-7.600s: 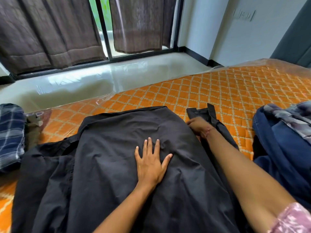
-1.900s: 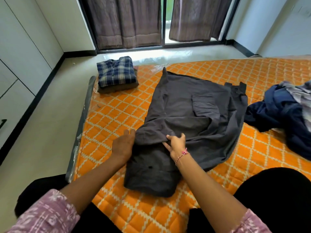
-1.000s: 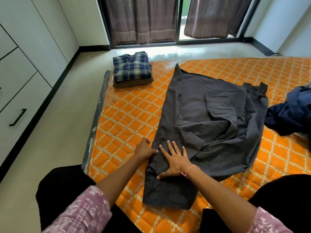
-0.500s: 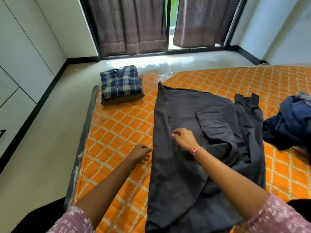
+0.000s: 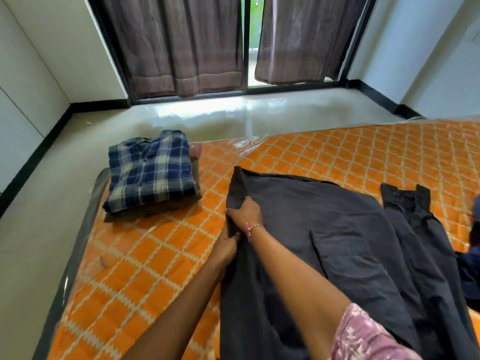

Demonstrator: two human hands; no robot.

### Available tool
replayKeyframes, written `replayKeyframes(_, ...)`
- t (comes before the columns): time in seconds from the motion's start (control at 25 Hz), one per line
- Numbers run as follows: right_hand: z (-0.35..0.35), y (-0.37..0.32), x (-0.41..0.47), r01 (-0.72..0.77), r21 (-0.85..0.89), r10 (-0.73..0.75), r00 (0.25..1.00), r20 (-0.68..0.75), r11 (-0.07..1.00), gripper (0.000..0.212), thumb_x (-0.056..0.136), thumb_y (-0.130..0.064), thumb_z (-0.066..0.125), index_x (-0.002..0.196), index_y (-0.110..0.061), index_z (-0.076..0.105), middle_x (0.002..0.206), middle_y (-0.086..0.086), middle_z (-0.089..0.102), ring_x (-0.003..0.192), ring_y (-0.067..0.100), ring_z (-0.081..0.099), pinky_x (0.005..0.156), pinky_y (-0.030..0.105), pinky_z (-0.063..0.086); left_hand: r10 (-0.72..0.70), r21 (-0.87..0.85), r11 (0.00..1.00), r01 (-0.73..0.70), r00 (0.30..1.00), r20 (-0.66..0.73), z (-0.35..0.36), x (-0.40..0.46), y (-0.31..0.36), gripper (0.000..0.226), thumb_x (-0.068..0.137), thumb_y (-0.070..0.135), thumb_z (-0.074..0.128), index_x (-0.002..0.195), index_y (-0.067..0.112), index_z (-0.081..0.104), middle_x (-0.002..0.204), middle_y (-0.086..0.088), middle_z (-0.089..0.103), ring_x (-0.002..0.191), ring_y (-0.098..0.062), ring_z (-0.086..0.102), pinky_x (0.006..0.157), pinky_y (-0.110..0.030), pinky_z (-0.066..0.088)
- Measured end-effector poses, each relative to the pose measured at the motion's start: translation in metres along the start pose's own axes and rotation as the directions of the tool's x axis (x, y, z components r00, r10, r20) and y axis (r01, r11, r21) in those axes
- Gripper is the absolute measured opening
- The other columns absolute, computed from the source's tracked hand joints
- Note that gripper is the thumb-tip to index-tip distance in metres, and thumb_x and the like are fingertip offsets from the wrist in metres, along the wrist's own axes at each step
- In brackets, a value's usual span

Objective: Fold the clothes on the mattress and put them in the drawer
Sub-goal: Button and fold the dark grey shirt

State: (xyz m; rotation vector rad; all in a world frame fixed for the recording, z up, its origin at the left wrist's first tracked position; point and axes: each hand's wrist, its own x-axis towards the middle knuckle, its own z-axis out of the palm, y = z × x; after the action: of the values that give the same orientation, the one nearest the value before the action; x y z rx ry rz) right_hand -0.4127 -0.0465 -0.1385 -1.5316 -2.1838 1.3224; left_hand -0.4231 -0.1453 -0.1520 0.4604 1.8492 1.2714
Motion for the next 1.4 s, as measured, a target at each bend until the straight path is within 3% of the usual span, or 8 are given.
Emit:
replayKeyframes(0.16, -0.026, 0.021, 0.027, -0.018, 0.305, 0.088, 0.972, -0.216, 0.952, 0.025, 0.091, -0.006, 0.053, 0.113, -0.005, 0.065, 0.118, 0.017, 0.063, 0.108, 0.028, 0.059, 0.085, 0.031, 0.045, -0.093, -0.180, 0.978, 0.110, 0.991, 0.100, 0.015, 0.013, 0.022, 0.043, 0.099, 0.016, 0.047, 0.139, 0.010, 0.036, 0.118, -0.005, 0.055, 0.103, -0.023, 0.057, 0.072, -0.026, 0.049)
replayKeyframes(0.32, -0.065, 0.084, 0.028, -0.065, 0.919, 0.318, 0.946, -0.068, 0.388, 0.024, 0.089, -0.024, 0.065, 0.098, -0.002, 0.065, 0.099, 0.016, 0.067, 0.093, 0.028, 0.063, 0.086, 0.038, 0.052, -0.352, -0.165, 0.913, 0.374, 0.924, 0.147, 0.024, 0.039, 0.039, 0.040, 0.092, 0.051, 0.050, 0.116, 0.019, 0.047, 0.094, -0.009, 0.056, 0.070, -0.019, 0.055, 0.058, -0.028, 0.043)
replayKeyframes(0.48, -0.082, 0.091, 0.034, -0.274, 0.898, 0.244, 0.950, 0.196, 0.345, 0.051, 0.085, -0.052, 0.060, 0.101, -0.005, 0.068, 0.096, 0.016, 0.072, 0.086, 0.028, 0.070, 0.073, 0.037, 0.058, -0.230, -0.077, 0.964, 0.254, 0.944, 0.236, 0.053, 0.062, 0.052, 0.029, 0.087, 0.035, 0.067, 0.104, 0.012, 0.064, 0.085, -0.003, 0.063, 0.065, -0.013, 0.061, 0.059, -0.024, 0.049)
replayKeyframes(0.64, -0.097, 0.089, 0.040, -0.178, 0.977, 0.115, 0.980, 0.165, 0.114, 0.036, 0.086, -0.022, 0.065, 0.115, -0.001, 0.063, 0.110, 0.018, 0.068, 0.095, 0.028, 0.068, 0.073, 0.036, 0.059, 0.004, -0.275, 0.961, -0.005, 1.000, -0.005, 0.059, 0.082, 0.040, 0.016, 0.091, 0.015, 0.063, 0.080, 0.005, 0.067, 0.082, -0.012, 0.065, 0.077, -0.023, 0.061, 0.069, -0.030, 0.049)
replayKeyframes(0.76, -0.093, 0.099, 0.045, -0.136, 0.969, 0.205, 0.974, 0.093, 0.209, 0.015, 0.093, -0.012, 0.057, 0.105, -0.005, 0.062, 0.105, 0.010, 0.066, 0.086, 0.020, 0.064, 0.065, 0.028, 0.057, 0.096, -0.075, 0.991, -0.112, 0.979, -0.181, 0.058, 0.093, 0.025, 0.028, 0.094, 0.024, 0.058, 0.076, 0.003, 0.065, 0.079, -0.014, 0.062, 0.073, -0.021, 0.055, 0.068, -0.034, 0.041)
replayKeyframes(0.96, -0.119, 0.066, 0.070, -0.286, 0.885, 0.073, 0.957, 0.279, 0.368, 0.013, 0.093, -0.006, 0.054, 0.094, -0.008, 0.066, 0.076, 0.006, 0.073, 0.076, 0.021, 0.067, 0.066, 0.031, 0.058, -0.182, -0.176, 0.961, 0.213, 0.967, 0.175, 0.058, 0.115, 0.046, 0.028, 0.086, 0.019, 0.068, 0.110, 0.005, 0.064, 0.101, -0.012, 0.069, 0.087, -0.027, 0.066, 0.077, -0.035, 0.055)
replayKeyframes(1.2, -0.113, 0.071, 0.102, -0.291, 0.852, 0.147, 0.957, 0.251, 0.435, 0.018, 0.095, -0.008, 0.050, 0.101, 0.000, 0.065, 0.080, 0.013, 0.071, 0.069, 0.024, 0.069, 0.055, 0.030, 0.058, -0.183, -0.252, 0.942, 0.221, 0.969, 0.163, 0.063, 0.131, 0.055, 0.022, 0.089, 0.017, 0.066, 0.107, 0.004, 0.064, 0.103, -0.015, 0.068, 0.084, -0.028, 0.065, 0.075, -0.036, 0.055)
replayKeyframes(1.4, -0.112, 0.085, 0.119, -0.123, 0.729, 0.321, 0.937, -0.139, 0.674, 0.026, 0.088, 0.010, 0.045, 0.090, -0.009, 0.064, 0.074, 0.007, 0.060, 0.065, 0.020, 0.058, 0.055, 0.028, 0.051, -0.069, -0.012, 0.998, 0.068, 0.969, -0.236, 0.079, 0.142, 0.054, 0.016, 0.090, 0.014, 0.063, 0.096, 0.000, 0.068, 0.092, -0.012, 0.066, 0.084, -0.026, 0.062, 0.069, -0.033, 0.048)
